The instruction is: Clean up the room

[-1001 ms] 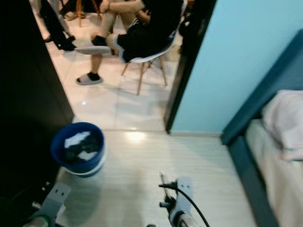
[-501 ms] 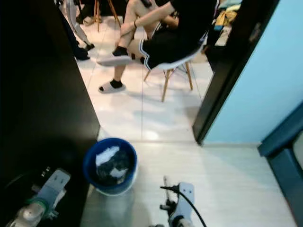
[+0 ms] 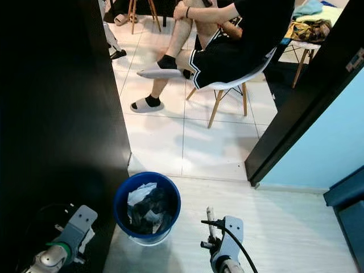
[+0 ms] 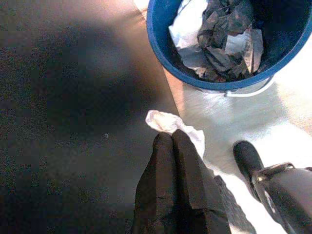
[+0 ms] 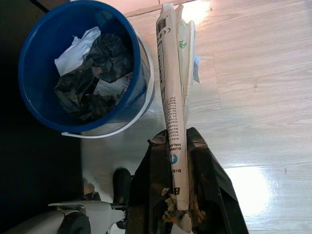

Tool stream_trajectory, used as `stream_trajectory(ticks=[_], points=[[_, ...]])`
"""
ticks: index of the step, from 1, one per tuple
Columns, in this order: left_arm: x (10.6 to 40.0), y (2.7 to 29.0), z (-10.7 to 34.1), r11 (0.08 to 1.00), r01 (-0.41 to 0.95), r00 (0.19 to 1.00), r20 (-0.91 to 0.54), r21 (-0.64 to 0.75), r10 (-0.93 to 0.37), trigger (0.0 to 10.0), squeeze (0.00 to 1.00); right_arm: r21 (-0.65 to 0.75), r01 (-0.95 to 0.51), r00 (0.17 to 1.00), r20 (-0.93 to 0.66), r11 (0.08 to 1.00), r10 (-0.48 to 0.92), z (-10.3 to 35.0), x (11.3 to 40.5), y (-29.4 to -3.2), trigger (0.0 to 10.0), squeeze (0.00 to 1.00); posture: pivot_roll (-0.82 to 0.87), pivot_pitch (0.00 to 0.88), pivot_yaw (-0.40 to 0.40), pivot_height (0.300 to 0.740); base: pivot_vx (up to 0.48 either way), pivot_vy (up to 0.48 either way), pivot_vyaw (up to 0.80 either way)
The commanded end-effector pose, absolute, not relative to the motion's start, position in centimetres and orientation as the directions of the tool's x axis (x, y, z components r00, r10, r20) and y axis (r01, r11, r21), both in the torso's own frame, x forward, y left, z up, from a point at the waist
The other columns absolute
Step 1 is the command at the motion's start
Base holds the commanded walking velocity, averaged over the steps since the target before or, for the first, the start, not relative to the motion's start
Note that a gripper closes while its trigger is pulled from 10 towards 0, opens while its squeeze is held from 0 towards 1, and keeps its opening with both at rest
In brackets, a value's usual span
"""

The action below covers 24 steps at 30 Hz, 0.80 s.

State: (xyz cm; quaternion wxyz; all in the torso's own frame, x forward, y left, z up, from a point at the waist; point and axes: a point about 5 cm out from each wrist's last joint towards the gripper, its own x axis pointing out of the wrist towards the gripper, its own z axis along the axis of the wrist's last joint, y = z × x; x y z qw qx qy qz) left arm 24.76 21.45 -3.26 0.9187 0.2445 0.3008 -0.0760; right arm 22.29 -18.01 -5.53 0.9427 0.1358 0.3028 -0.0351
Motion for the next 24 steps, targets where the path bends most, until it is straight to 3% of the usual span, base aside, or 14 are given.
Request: stream_trajectory(ticks=[1, 7, 14, 24], points=[[23.83, 21.71, -3.97, 0.876, 0.28, 0.787, -0.617, 0.393, 0.026, 10.0, 0.0, 0.226, 0.152, 0.788, -0.616, 0.962, 0.021, -6.18, 21.4, -17.96, 10.0, 0.0, 0.13, 0.067, 0.057, 0.735, 0.0, 0.0, 0.0], [23.95, 21.5, -3.87, 0.875, 0.276, 0.797, -0.603, 0.397, 0.022, 10.0, 0.0, 0.221, 0.142, 0.786, -0.617, 0.965, 0.026, -6.17, 21.41, -18.07, 10.0, 0.0, 0.12, 0.066, 0.054, 0.735, 0.089, 0.0, 0.0], [24.1, 21.35, -3.76, 0.872, 0.277, 0.805, -0.593, 0.404, 0.019, 10.0, 0.0, 0.219, 0.136, 0.787, -0.616, 0.966, 0.029, -6.12, 21.48, -18.11, 10.0, 0.0, 0.12, 0.063, 0.05, 0.735, 0.454, 0.0, 0.0], [24.21, 21.01, -3.72, 0.868, 0.293, 0.808, -0.589, 0.402, 0.0, 10.0, 0.0, 0.223, 0.13, 0.786, -0.617, 0.966, 0.036, -6.11, 21.56, -17.89, 10.0, 0.0, 0.12, 0.064, 0.049, 0.735, 0.388, -0.276, 0.0]])
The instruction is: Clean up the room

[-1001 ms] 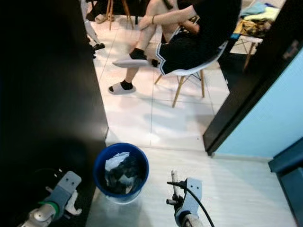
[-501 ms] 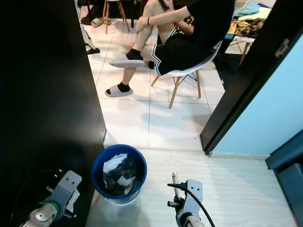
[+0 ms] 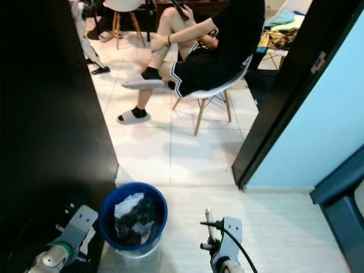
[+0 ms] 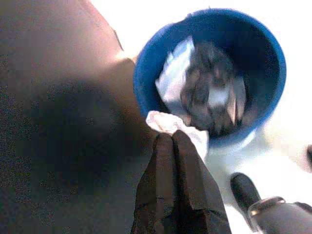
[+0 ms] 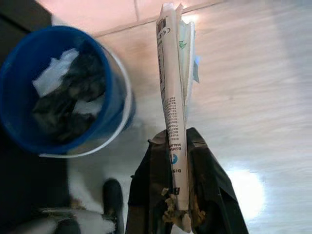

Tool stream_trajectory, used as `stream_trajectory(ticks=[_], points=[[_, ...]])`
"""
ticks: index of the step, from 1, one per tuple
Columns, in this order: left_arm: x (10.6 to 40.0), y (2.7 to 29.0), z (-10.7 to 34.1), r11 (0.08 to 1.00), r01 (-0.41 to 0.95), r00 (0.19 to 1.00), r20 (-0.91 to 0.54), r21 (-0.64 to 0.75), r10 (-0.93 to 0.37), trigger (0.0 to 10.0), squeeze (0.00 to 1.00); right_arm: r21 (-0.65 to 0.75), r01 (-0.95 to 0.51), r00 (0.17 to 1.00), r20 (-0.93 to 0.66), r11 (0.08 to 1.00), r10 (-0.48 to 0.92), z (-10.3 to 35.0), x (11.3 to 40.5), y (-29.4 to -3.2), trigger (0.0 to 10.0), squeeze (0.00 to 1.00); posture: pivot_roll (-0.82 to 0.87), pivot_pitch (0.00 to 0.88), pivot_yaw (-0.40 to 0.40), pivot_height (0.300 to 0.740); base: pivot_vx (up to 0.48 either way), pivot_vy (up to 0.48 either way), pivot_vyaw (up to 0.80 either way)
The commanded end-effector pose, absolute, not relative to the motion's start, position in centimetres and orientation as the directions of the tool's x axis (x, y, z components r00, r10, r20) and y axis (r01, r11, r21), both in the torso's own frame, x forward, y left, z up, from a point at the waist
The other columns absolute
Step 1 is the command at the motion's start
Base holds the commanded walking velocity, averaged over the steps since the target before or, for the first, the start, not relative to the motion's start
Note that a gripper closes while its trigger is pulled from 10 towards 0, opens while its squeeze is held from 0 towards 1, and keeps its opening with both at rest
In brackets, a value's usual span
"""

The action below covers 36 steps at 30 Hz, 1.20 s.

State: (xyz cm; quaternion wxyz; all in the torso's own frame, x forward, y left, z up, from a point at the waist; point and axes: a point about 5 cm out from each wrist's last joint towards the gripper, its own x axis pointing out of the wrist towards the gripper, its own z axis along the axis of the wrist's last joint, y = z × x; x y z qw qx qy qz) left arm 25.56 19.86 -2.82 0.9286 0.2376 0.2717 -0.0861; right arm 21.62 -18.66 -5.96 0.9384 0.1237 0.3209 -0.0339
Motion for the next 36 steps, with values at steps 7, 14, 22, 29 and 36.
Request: stream_trajectory(ticks=[7, 14, 22, 29, 36], points=[[24.13, 21.16, -3.8, 0.869, 0.282, 0.804, -0.595, 0.406, 0.017, 10.0, 0.0, 0.222, 0.131, 0.785, -0.619, 0.966, 0.036, -6.14, 21.53, -17.86, 10.0, 0.0, 0.12, 0.064, 0.049, 0.735, 0.377, 0.0, 0.0], [24.07, 21.27, -3.85, 0.871, 0.276, 0.803, -0.596, 0.407, 0.024, 10.0, 0.0, 0.22, 0.129, 0.783, -0.621, 0.967, 0.037, -6.16, 21.5, -17.85, 10.0, 0.0, 0.12, 0.064, 0.049, 0.735, 0.0, 0.0, 0.0], [24.03, 21.27, -3.88, 0.87, 0.279, 0.801, -0.598, 0.407, 0.024, 10.0, 0.0, 0.228, 0.119, 0.787, -0.616, 0.966, 0.049, -6.09, 21.63, -17.64, 10.0, 0.0, 0.12, 0.065, 0.049, 0.735, 0.0, 0.0, 0.0], [24.59, 20.98, -3.55, 0.875, 0.281, 0.807, -0.591, 0.394, 0.007, 10.0, 0.0, 0.231, 0.11, 0.798, -0.601, 0.967, 0.053, -5.79, 22.1, -17.48, 10.0, 0.0, 0.12, 0.069, 0.049, 0.735, 0.0, 0.0, 0.0], [25.02, 20.73, -3.28, 0.874, 0.281, 0.815, -0.58, 0.396, 0.001, 10.0, 0.0, 0.229, 0.109, 0.796, -0.603, 0.967, 0.053, -5.84, 22.04, -17.49, 10.0, 0.0, 0.12, 0.073, 0.049, 0.735, 0.0, 0.0, 0.0]])
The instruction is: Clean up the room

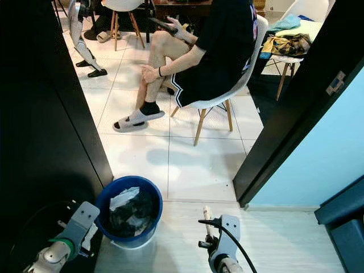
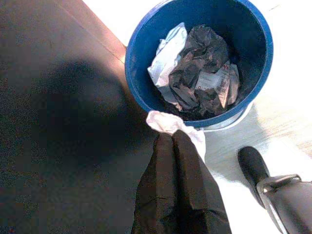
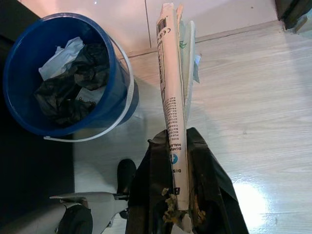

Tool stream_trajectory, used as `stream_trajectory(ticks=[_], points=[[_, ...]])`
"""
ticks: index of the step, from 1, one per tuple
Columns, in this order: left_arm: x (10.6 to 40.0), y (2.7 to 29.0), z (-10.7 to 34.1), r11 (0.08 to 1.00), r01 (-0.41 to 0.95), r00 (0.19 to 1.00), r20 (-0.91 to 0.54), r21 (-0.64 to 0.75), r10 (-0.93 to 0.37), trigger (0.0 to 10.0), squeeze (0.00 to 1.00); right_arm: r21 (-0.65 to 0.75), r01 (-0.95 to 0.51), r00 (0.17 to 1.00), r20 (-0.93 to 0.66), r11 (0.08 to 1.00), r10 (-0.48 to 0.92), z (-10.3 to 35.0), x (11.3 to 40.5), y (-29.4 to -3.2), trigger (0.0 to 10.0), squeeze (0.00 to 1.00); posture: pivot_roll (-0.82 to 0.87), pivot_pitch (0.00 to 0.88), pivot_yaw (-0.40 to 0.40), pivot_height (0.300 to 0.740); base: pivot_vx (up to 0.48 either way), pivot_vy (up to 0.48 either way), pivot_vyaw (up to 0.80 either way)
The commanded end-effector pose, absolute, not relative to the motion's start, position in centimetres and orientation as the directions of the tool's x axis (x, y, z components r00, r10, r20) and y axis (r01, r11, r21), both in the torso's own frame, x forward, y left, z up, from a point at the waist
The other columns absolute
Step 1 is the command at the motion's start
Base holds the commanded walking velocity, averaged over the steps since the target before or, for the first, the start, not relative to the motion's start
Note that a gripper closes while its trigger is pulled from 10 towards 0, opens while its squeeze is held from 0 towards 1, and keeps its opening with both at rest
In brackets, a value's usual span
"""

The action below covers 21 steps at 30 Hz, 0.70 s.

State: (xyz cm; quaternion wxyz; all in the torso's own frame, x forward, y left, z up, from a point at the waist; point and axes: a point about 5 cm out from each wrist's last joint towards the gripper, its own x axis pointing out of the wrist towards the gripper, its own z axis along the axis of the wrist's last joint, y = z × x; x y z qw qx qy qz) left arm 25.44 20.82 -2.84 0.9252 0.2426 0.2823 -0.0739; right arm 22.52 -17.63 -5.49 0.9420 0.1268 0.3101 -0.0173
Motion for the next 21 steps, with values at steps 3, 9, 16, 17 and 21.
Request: stream_trajectory(ticks=[3, 9, 16, 17, 21], points=[[25.6, 20.5, -2.9, 0.871, 0.278, 0.828, -0.56, 0.404, -0.004, 10.0, 0.0, 0.234, 0.106, 0.805, -0.591, 0.966, 0.055, -5.7, 22.2, -17.4, 10.0, 0.0, 0.11, 0.091, 0.046, 0.735, 0.0, 0.0, 0.0], [28.2, 19.5, -0.8, 0.879, 0.254, 0.872, -0.489, 0.404, -0.027, 10.0, 0.0, 0.262, 0.086, 0.869, -0.492, 0.961, 0.056, -4.2, 23.9, -17.4, 10.0, 0.0, 0.08, 0.156, 0.044, 0.735, 0.0, 0.0, 0.0], [34.7, 17.4, 5.9, 0.901, 0.165, 0.948, -0.316, 0.401, -0.033, 10.0, 0.0, 0.298, -0.024, 0.983, -0.169, 0.954, 0.078, 1.3, 28.4, -16.9, 10.0, 0.0, 0.01, 0.321, 0.048, 0.735, 0.0, 0.0, 0.0], [34.7, 17.4, 5.9, 0.901, 0.165, 0.948, -0.316, 0.401, -0.033, 10.0, 0.0, 0.298, -0.024, 0.983, -0.169, 0.954, 0.078, 1.3, 28.4, -16.9, 10.0, 0.0, 0.01, 0.321, 0.048, 0.735, 0.0, 0.0, 0.0], [36.7, 16.7, 8.6, 0.902, 0.128, 0.965, -0.26, 0.413, -0.018, 10.0, 0.51, 0.287, -0.097, 0.995, 0.028, 0.953, 0.092, 5.6, 30.3, -16.3, 10.0, 0.0, -0.05, 0.388, 0.039, 0.735, 0.0, 0.0, 0.0]])
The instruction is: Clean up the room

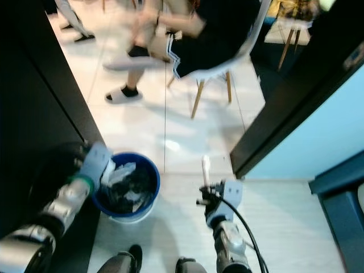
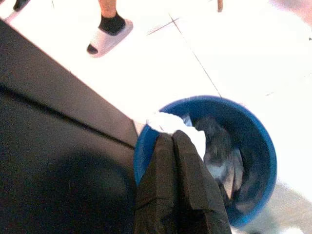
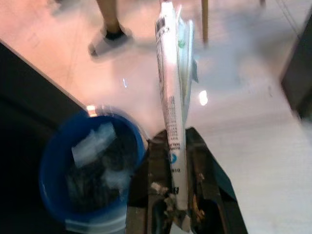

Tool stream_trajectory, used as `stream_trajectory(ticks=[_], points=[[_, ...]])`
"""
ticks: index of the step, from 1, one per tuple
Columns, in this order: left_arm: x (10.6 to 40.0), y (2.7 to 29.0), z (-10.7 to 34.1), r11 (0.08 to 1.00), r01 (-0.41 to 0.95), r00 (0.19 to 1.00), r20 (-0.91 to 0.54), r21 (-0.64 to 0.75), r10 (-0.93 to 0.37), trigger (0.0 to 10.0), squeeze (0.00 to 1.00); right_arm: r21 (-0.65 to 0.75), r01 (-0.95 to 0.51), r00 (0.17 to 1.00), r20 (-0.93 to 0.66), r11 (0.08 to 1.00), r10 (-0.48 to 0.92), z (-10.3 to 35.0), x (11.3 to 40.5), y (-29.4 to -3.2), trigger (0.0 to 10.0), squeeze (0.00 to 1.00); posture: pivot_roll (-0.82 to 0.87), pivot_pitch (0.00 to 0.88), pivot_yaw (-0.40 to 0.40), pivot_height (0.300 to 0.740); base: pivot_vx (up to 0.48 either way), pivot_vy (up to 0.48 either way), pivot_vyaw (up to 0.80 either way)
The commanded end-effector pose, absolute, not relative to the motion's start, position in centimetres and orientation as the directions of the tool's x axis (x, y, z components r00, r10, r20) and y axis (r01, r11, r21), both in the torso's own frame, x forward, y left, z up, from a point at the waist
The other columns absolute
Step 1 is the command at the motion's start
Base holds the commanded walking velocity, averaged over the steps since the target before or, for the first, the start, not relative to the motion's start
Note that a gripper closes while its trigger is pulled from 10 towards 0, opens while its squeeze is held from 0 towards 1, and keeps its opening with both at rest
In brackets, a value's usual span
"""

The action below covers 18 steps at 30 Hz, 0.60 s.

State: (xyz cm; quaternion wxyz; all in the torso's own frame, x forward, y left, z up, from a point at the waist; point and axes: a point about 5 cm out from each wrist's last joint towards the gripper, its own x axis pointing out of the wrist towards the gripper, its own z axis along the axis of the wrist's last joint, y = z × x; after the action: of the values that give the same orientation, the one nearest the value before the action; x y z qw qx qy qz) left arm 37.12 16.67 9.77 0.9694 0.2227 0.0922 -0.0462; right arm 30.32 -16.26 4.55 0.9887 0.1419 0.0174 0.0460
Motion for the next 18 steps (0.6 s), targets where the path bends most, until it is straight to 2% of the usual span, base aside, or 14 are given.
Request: stream_trajectory(ticks=[1, 2, 6, 8, 15, 16, 18], points=[[36.7, 16.7, 8.6, 0.902, 0.128, 0.965, -0.26, 0.413, -0.018, 10.0, 0.51, 0.287, -0.097, 0.995, 0.028, 0.953, 0.092, 5.6, 30.3, -16.3, 10.0, 0.0, -0.05, 0.388, 0.039, 0.735, 0.0, 0.0, 0.0], [37.3, 16.5, 9.6, 0.905, 0.105, 0.972, -0.235, 0.412, -0.006, 10.0, 1.0, 0.281, -0.122, 0.991, 0.092, 0.952, 0.1, 7.3, 30.8, -16.2, 10.0, 0.0, -0.06, 0.404, 0.033, 0.735, 0.0, 0.0, 0.0], [38.2, 16.0, 11.2, 0.9, 0.077, 0.982, -0.188, 0.429, 0.006, 10.0, 1.0, 0.273, -0.155, 0.979, 0.17, 0.949, 0.111, 9.5, 31.2, -16.1, 10.0, 0.0, -0.08, 0.421, 0.025, 0.735, 0.0, 0.0, 0.0], [38.7, 15.9, 12.2, 0.873, 0.05, 0.989, -0.145, 0.485, 0.023, 10.0, 1.0, 0.27, -0.173, 0.971, 0.205, 0.947, 0.119, 10.5, 31.2, -16.0, 10.0, 0.0, -0.08, 0.423, 0.023, 0.735, 0.0, 0.0, 0.0], [38.6, 17.0, 12.5, 0.846, -0.032, 0.99, -0.098, 0.532, 0.099, 10.0, 1.0, 0.278, -0.194, 0.97, 0.195, 0.941, 0.142, 10.2, 30.9, -15.7, 10.0, 0.0, -0.05, 0.408, 0.008, 0.735, 0.0, 0.0, 0.0], [38.5, 17.2, 12.3, 0.845, -0.041, 0.991, -0.087, 0.533, 0.103, 10.0, 0.0, 0.282, -0.206, 0.97, 0.188, 0.937, 0.156, 10.1, 30.9, -15.4, 10.0, 0.0, -0.04, 0.403, 0.004, 0.735, 0.0, 0.0, 0.0], [37.6, 18.1, 11.2, 0.864, -0.068, 0.991, -0.067, 0.498, 0.116, 10.0, 0.0, 0.302, -0.263, 0.962, 0.157, 0.917, 0.224, 9.8, 30.7, -14.4, 10.0, 0.0, 0.0, 0.384, -0.009, 0.735, 0.0, 0.0, 0.0]])
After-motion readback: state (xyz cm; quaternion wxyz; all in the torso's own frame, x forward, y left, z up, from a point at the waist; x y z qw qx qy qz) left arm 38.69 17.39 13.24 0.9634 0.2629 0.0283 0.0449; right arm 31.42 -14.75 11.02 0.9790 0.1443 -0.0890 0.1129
